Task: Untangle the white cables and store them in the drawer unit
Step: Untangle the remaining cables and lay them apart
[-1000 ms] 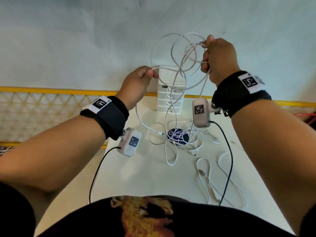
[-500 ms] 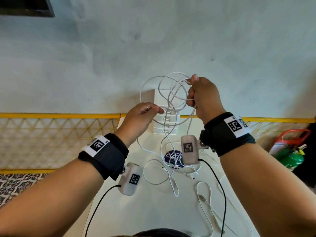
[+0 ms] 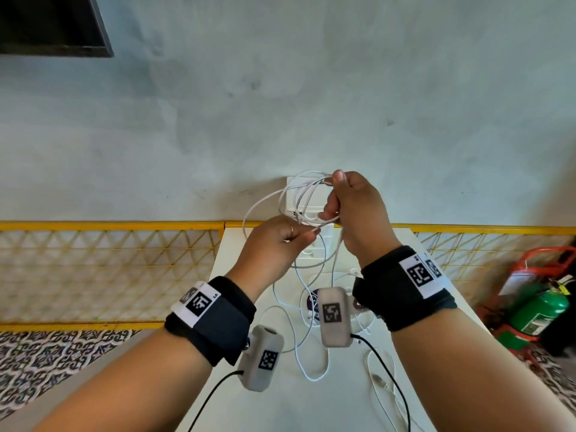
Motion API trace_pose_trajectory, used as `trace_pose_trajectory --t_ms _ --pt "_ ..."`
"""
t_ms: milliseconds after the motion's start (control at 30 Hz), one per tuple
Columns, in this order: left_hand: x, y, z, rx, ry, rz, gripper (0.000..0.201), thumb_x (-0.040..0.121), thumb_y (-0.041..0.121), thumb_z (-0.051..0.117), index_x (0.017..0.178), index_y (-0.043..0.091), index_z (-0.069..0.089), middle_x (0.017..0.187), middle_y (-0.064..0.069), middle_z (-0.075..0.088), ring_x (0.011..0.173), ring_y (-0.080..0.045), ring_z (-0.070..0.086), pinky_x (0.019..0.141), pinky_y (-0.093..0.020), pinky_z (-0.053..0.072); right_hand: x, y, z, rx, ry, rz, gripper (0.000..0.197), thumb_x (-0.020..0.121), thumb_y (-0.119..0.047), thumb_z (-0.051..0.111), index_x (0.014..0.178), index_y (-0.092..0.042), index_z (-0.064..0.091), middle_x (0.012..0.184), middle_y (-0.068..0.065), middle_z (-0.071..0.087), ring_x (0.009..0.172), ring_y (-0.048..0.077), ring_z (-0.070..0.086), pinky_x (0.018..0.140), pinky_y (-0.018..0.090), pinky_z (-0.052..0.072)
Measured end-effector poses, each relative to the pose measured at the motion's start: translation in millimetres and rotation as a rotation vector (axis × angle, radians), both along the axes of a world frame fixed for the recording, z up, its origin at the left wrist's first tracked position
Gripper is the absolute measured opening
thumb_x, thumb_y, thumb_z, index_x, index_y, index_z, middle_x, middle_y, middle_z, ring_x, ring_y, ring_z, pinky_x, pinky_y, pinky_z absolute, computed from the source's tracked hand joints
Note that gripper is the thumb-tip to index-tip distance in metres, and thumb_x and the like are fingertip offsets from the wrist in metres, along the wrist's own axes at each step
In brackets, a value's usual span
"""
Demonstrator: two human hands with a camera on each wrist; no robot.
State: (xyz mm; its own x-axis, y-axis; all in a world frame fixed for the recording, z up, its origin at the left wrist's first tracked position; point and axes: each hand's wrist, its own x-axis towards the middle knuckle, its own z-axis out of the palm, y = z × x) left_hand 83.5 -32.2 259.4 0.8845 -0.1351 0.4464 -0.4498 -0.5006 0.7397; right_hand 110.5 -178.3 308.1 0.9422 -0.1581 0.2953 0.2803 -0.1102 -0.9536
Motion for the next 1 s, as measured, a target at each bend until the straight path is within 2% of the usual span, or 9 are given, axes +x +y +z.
trace_pose_trajectory --t_ms 167,267,333,400,467,600,667,800,1000 --pt "-12 9 7 0.417 -0.334 0.189 0.045 0.091 0.056 0.049 0.084 0.019 0.073 0.090 0.003 0.068 0.080 -0.016 0.063 0.065 -0.035 0.052 -1 -1 -7 0.025 0.016 -0.041 0.028 0.101 -0.029 0.040 0.091 -0.013 0.061 0.057 0.002 0.048 0.049 0.015 0.048 0.044 0.017 0.040" --pt "-12 22 20 0.325 -0.602 0.271 0.026 0.092 0.038 0.055 0.095 0.014 0.065 0.098 -0.004 0.062 0.082 -0.022 0.060 0.068 -0.034 0.050 -1 -5 -7 0.114 0.069 -0.008 0.028 0.101 -0.029 0.041 0.089 -0.014 0.060 0.056 0.001 0.045 0.049 0.016 0.046 0.048 0.022 0.043" --pt "-2 27 31 0.417 -0.510 0.323 0.029 0.091 0.031 0.058 0.116 0.016 0.060 0.106 -0.007 0.062 0.094 -0.029 0.058 0.080 -0.039 0.046 1 -5 -6 0.134 0.091 0.021 0.028 0.101 -0.029 0.041 0.089 -0.015 0.060 0.052 -0.002 0.044 0.047 0.014 0.045 0.052 0.025 0.044" --pt "9 30 36 0.531 -0.351 0.289 0.021 0.095 0.035 0.054 0.106 0.021 0.064 0.088 -0.002 0.065 0.091 -0.031 0.059 0.076 -0.036 0.040 4 -6 -6 0.103 0.097 0.033 0.028 0.101 -0.031 0.041 0.088 -0.016 0.060 0.047 -0.006 0.044 0.044 0.012 0.045 0.055 0.027 0.044" --pt "13 38 34 0.403 -0.219 0.201 0.028 0.097 0.037 0.048 0.085 0.017 0.064 0.070 0.003 0.058 0.079 -0.026 0.060 0.066 -0.033 0.037 7 -12 -5 0.101 0.111 0.035 0.029 0.102 -0.031 0.041 0.087 -0.015 0.061 0.044 -0.009 0.042 0.041 0.011 0.043 0.054 0.028 0.042" --pt "7 61 27 -0.276 -0.026 0.212 0.024 0.098 0.025 0.049 0.086 0.024 0.070 0.068 0.002 0.058 0.070 -0.013 0.056 0.070 -0.031 0.042 11 -37 -8 0.315 0.194 0.029 0.031 0.102 -0.031 0.041 0.087 -0.013 0.060 0.045 -0.007 0.035 0.040 0.011 0.038 0.053 0.026 0.042" --pt "8 69 20 -0.402 0.049 0.287 0.025 0.100 0.020 0.047 0.088 0.020 0.069 0.077 0.001 0.063 0.077 -0.011 0.060 0.075 -0.027 0.043 9 -42 -10 0.442 0.206 0.075 0.031 0.102 -0.032 0.042 0.088 -0.011 0.060 0.048 -0.005 0.030 0.041 0.011 0.032 0.053 0.026 0.037" --pt "16 67 3 -0.083 0.135 0.288 0.018 0.098 0.020 0.052 0.109 0.019 0.065 0.112 -0.002 0.064 0.105 -0.018 0.060 0.088 -0.028 0.045 -2 -31 -10 0.461 0.188 0.153 0.028 0.103 -0.028 0.041 0.090 -0.008 0.056 0.048 -0.006 0.026 0.040 0.009 0.027 0.048 0.022 0.044" --pt "13 33 16 0.304 -0.207 0.048 0.048 0.098 0.013 0.048 0.145 0.018 0.041 0.138 -0.005 0.051 0.128 -0.022 0.046 0.108 -0.040 0.037 -10 -15 -11 0.366 0.202 0.208 0.028 0.104 -0.026 0.040 0.089 -0.008 0.056 0.049 -0.003 0.028 0.042 0.011 0.029 0.049 0.027 0.051"
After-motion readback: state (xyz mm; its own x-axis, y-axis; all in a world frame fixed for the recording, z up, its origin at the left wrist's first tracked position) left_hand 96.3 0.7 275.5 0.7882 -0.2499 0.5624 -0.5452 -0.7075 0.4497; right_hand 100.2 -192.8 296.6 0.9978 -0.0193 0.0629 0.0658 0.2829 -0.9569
